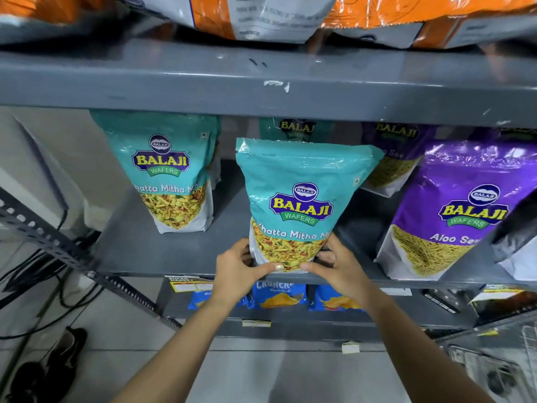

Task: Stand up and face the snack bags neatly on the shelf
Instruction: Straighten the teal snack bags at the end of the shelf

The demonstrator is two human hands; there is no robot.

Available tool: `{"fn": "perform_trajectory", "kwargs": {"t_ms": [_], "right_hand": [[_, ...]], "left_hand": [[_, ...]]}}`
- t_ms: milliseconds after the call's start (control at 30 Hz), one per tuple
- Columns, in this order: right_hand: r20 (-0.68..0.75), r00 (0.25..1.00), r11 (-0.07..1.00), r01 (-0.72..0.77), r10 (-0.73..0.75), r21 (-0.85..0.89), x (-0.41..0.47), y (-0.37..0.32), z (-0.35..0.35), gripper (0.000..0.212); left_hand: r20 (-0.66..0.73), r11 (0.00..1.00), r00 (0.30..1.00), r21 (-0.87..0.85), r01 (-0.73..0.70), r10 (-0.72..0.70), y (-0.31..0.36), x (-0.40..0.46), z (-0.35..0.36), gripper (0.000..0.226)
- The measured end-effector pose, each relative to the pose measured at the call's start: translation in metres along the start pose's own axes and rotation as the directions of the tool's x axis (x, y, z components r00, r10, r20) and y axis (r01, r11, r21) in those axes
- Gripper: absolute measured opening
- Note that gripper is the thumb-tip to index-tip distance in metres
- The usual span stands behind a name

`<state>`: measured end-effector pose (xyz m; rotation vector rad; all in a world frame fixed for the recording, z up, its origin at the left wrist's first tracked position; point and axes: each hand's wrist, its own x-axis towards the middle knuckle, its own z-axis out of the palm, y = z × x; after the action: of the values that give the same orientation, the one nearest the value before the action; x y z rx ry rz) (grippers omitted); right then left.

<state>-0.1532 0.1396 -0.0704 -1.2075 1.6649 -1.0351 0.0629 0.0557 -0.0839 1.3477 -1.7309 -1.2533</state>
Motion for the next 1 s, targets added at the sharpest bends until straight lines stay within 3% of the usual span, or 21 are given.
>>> {"fn": "perform_trajectory", "kwargs": {"t_ms": [167, 267, 333, 367, 467, 567, 633, 767, 867, 933, 1000], "right_hand": [[-0.011, 0.999, 0.999, -0.035, 0.035, -0.02, -0.004, -0.003, 0.002, 0.066], [-0.276, 0.961, 1.0, -0.004, 0.011, 0.026, -0.02, -0.004, 0.014, 0.067], [-0.45, 0.893, 0.997, 0.057, -0.03, 0.047, -0.039, -0.005, 0.031, 0.055], [-0.467, 0.881, 0.996, 0.091, -0.072, 0.018, -0.049, -0.005, 0.043, 0.049], [-0.296, 0.916, 0.961, 0.244, -0.272, -0.13, -0.061, -0.012, 0.091, 0.035], [0.049, 0.916, 0.897, 0.401, -0.399, -0.188, -0.042, -0.042, 0.144, 0.027], [0.109, 0.922, 0.901, 0.385, -0.37, -0.2, -0.011, -0.061, 0.174, 0.043], [-0.078, 0.986, 0.987, 0.138, -0.145, -0.085, 0.061, -0.091, 0.207, 0.083], [-0.082, 0.996, 0.999, -0.036, 0.036, -0.001, 0.108, -0.093, 0.208, 0.109], [-0.049, 0.997, 0.998, -0.062, 0.062, 0.002, 0.128, -0.086, 0.208, 0.106], [-0.021, 0.998, 0.998, -0.064, 0.063, -0.017, 0.134, -0.077, 0.21, 0.088]], "left_hand": [[0.033, 1.0, 0.999, 0.0, -0.011, 0.011, 0.002, -0.002, -0.002, 0.062], [0.061, 0.998, 0.998, -0.059, 0.003, 0.0, 0.003, -0.006, -0.01, 0.065], [-0.023, 0.987, 0.999, -0.158, 0.039, -0.043, -0.004, -0.011, -0.024, 0.063], [-0.104, 0.979, 0.993, -0.199, 0.043, -0.064, -0.009, -0.013, -0.035, 0.054], [-0.413, 0.978, 0.909, -0.206, -0.027, -0.062, -0.025, -0.018, -0.08, 0.021], [-0.571, 0.986, 0.817, -0.166, -0.021, -0.079, -0.038, -0.007, -0.136, 0.033], [-0.546, 0.99, 0.831, -0.138, 0.03, -0.101, -0.051, 0.012, -0.168, 0.054], [-0.329, 0.989, 0.933, -0.076, 0.13, -0.148, -0.065, 0.051, -0.201, 0.084], [-0.128, 0.986, 0.983, -0.117, 0.117, -0.132, -0.065, 0.076, -0.203, 0.101], [-0.047, 0.995, 0.997, -0.082, 0.057, -0.061, -0.068, 0.085, -0.2, 0.086], [-0.068, 0.994, 0.997, -0.102, 0.042, -0.049, -0.07, 0.086, -0.196, 0.077]]}}
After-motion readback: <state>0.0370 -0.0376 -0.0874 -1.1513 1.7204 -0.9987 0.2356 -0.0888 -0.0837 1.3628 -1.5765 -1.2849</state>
